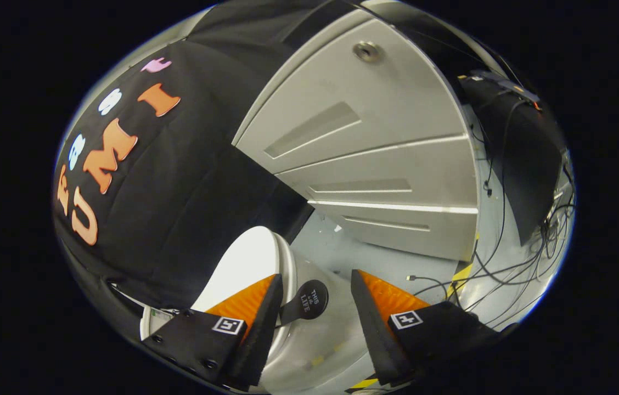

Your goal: Open the toilet lid.

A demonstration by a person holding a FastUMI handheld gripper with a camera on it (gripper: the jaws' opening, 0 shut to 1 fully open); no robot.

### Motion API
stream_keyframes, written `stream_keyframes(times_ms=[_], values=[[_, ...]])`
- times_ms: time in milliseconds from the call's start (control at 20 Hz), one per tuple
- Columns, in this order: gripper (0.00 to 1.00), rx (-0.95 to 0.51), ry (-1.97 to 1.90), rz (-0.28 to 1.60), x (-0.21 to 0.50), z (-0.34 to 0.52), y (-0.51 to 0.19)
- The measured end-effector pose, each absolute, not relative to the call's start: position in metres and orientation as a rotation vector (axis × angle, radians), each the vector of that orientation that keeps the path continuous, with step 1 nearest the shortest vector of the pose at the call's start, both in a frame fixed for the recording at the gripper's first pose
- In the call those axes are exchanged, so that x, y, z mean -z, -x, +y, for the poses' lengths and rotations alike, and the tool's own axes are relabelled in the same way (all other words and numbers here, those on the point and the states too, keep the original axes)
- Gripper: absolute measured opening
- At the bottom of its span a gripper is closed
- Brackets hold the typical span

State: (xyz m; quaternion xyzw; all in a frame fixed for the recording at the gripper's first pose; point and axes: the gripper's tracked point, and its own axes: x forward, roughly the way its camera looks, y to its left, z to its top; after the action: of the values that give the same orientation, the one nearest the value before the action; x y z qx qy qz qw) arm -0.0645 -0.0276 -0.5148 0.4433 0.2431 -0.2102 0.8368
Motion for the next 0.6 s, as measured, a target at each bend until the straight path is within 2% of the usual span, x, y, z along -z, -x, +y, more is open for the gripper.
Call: stream_keyframes(times_ms=[50,200,250,300,350,500,600], values=[[0.82,0.434,-0.986,0.533,0.516,-0.021,0.067],[0.7,0.418,-1.091,0.544,0.518,-0.012,0.069],[0.7,0.418,-1.119,0.534,0.518,-0.011,0.067],[0.56,0.418,-1.143,0.533,0.517,-0.009,0.068],[0.52,0.408,-1.165,0.534,0.516,-0.006,0.065],[0.3,0.425,-1.21,0.556,0.519,-0.009,0.067],[0.2,0.436,-1.286,0.539,0.515,-0.011,0.07]])
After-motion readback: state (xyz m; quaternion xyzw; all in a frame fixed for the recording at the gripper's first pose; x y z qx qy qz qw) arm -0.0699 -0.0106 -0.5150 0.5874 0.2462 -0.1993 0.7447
